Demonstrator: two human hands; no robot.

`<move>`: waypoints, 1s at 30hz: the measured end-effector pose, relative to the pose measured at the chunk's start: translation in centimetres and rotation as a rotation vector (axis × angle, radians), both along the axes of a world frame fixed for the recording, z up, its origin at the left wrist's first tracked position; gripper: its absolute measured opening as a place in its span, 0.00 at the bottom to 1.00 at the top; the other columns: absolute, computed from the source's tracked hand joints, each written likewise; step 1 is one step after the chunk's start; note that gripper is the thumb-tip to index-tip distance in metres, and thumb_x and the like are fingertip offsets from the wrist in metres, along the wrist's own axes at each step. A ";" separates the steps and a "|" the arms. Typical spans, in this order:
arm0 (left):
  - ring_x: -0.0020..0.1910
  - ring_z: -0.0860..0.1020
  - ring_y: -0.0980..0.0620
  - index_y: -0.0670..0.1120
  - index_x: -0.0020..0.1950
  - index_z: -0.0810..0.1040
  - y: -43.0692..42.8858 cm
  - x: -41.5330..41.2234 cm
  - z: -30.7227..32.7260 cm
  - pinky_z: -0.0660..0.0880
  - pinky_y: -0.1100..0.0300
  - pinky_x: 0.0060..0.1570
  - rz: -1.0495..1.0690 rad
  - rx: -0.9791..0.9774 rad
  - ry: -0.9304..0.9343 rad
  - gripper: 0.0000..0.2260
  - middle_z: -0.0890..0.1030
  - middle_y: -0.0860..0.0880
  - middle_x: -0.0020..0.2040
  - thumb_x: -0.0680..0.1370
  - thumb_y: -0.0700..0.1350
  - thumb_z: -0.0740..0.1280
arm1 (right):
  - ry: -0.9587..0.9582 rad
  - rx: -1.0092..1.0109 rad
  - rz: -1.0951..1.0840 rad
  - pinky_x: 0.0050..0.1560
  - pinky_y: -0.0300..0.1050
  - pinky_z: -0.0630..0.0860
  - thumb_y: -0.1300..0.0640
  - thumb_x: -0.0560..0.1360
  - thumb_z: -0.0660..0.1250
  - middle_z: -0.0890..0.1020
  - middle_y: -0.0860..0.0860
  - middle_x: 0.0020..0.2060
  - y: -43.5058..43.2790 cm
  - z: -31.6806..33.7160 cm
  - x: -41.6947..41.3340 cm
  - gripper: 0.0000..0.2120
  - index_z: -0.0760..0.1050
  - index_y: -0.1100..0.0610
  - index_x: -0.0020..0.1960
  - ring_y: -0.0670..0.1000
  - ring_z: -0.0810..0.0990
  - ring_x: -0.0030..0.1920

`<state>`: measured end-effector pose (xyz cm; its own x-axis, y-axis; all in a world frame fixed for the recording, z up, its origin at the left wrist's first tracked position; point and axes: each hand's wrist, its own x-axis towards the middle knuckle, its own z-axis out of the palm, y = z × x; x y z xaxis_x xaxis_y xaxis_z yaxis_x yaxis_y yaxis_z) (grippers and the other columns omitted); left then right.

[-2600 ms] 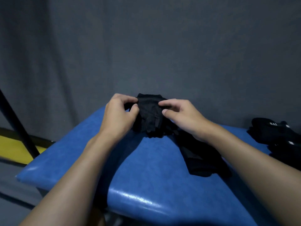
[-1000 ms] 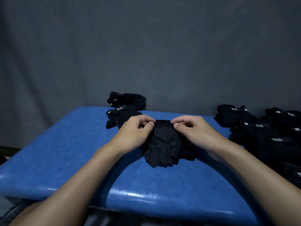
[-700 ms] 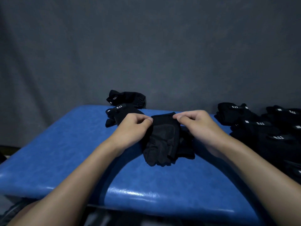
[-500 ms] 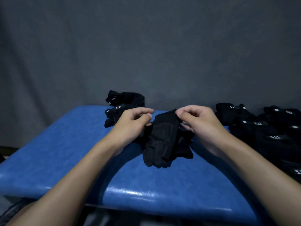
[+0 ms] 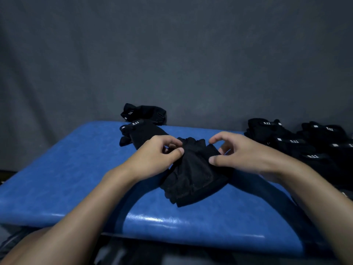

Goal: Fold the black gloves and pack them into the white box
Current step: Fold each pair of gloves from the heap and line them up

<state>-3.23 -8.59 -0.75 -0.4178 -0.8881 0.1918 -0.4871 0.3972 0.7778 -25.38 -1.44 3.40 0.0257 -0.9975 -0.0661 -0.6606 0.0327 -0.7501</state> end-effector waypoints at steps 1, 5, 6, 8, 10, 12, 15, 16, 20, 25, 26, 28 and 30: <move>0.52 0.79 0.60 0.53 0.58 0.82 -0.1 0.0 -0.1 0.75 0.61 0.57 -0.001 -0.011 -0.025 0.10 0.82 0.59 0.51 0.78 0.51 0.70 | 0.081 -0.052 -0.009 0.54 0.46 0.74 0.52 0.71 0.74 0.77 0.46 0.47 0.0 -0.1 0.1 0.15 0.75 0.44 0.55 0.45 0.76 0.44; 0.47 0.80 0.58 0.52 0.56 0.82 0.1 0.0 -0.3 0.77 0.59 0.54 -0.001 -0.059 -0.002 0.10 0.82 0.57 0.45 0.75 0.50 0.73 | 0.214 -0.177 0.036 0.69 0.56 0.65 0.46 0.72 0.72 0.76 0.37 0.59 -0.6 -1.0 1.0 0.18 0.71 0.36 0.60 0.43 0.74 0.61; 0.44 0.80 0.57 0.52 0.55 0.82 0.2 -0.1 -0.3 0.77 0.59 0.52 0.004 -0.071 0.018 0.09 0.82 0.56 0.43 0.75 0.47 0.74 | 0.197 -0.170 0.051 0.70 0.57 0.65 0.45 0.72 0.71 0.77 0.36 0.59 -0.7 -1.2 1.0 0.19 0.71 0.35 0.60 0.42 0.74 0.62; 0.40 0.78 0.56 0.49 0.54 0.82 0.4 -0.2 -0.1 0.78 0.56 0.50 0.007 -0.089 0.070 0.09 0.81 0.51 0.40 0.76 0.40 0.73 | 0.191 -0.169 0.066 0.70 0.59 0.64 0.41 0.69 0.69 0.78 0.36 0.57 -1.0 -1.7 0.9 0.22 0.71 0.36 0.62 0.43 0.74 0.62; 0.39 0.78 0.57 0.48 0.53 0.82 0.5 -0.3 -0.1 0.78 0.54 0.51 0.007 -0.101 0.119 0.09 0.82 0.48 0.40 0.76 0.37 0.71 | 0.201 -0.170 0.065 0.69 0.59 0.65 0.39 0.67 0.67 0.78 0.37 0.54 -1.2 -2.0 0.8 0.24 0.71 0.37 0.63 0.44 0.74 0.62; 0.41 0.80 0.56 0.49 0.52 0.82 0.4 -0.3 -0.1 0.79 0.52 0.53 0.017 -0.113 0.143 0.08 0.83 0.49 0.42 0.77 0.38 0.70 | 0.203 -0.164 0.056 0.68 0.58 0.66 0.44 0.72 0.69 0.77 0.38 0.53 -1.4 -2.1 0.7 0.20 0.72 0.39 0.64 0.46 0.74 0.61; 0.44 0.80 0.56 0.53 0.54 0.81 0.4 -0.2 -0.1 0.77 0.57 0.50 0.068 -0.118 0.036 0.07 0.81 0.55 0.42 0.76 0.49 0.72 | 0.233 -0.146 0.057 0.69 0.52 0.67 0.48 0.74 0.71 0.75 0.41 0.59 -1.5 -2.1 0.6 0.24 0.70 0.42 0.68 0.45 0.73 0.62; 0.42 0.79 0.58 0.54 0.55 0.80 0.6 -0.1 -0.1 0.76 0.60 0.47 0.086 -0.110 -0.036 0.09 0.81 0.55 0.42 0.76 0.53 0.71 | 0.258 -0.130 0.058 0.69 0.50 0.67 0.48 0.73 0.72 0.75 0.41 0.60 -1.4 -2.0 0.6 0.26 0.70 0.42 0.69 0.45 0.73 0.63; 0.40 0.78 0.60 0.53 0.48 0.80 1.5 0.6 0.2 0.73 0.63 0.39 0.139 -0.060 -0.232 0.15 0.81 0.55 0.41 0.74 0.64 0.68 | 0.208 -0.102 0.057 0.61 0.40 0.72 0.53 0.72 0.75 0.81 0.40 0.52 -1.0 -1.5 0.8 0.18 0.78 0.46 0.60 0.42 0.78 0.56; 0.27 0.71 0.59 0.46 0.37 0.81 2.0 1.2 0.7 0.70 0.62 0.34 0.074 0.033 -0.176 0.18 0.77 0.55 0.28 0.73 0.61 0.71 | -0.117 -0.169 0.013 0.50 0.42 0.80 0.62 0.73 0.73 0.86 0.49 0.43 0.1 -1.1 0.7 0.06 0.83 0.53 0.48 0.46 0.84 0.43; 0.28 0.71 0.58 0.45 0.37 0.81 2.1 1.2 0.9 0.70 0.62 0.34 0.052 0.053 -0.117 0.17 0.77 0.54 0.29 0.73 0.58 0.72 | -0.191 -0.176 0.002 0.49 0.44 0.80 0.63 0.73 0.73 0.86 0.51 0.43 0.3 -1.1 0.7 0.06 0.83 0.54 0.47 0.47 0.84 0.42; 0.32 0.73 0.56 0.42 0.39 0.80 2.3 1.1 1.2 0.71 0.60 0.38 0.020 0.076 0.044 0.14 0.79 0.50 0.32 0.74 0.52 0.74 | -0.327 -0.180 -0.009 0.48 0.47 0.80 0.64 0.73 0.72 0.86 0.55 0.42 0.9 -0.9 0.9 0.05 0.82 0.58 0.48 0.49 0.83 0.41; 0.35 0.74 0.54 0.41 0.40 0.78 2.5 1.0 1.4 0.71 0.56 0.41 -0.004 0.072 0.200 0.12 0.78 0.48 0.34 0.75 0.48 0.75 | -0.402 -0.190 -0.008 0.49 0.48 0.79 0.64 0.74 0.72 0.85 0.58 0.42 1.4 -0.7 0.9 0.03 0.81 0.61 0.48 0.50 0.82 0.41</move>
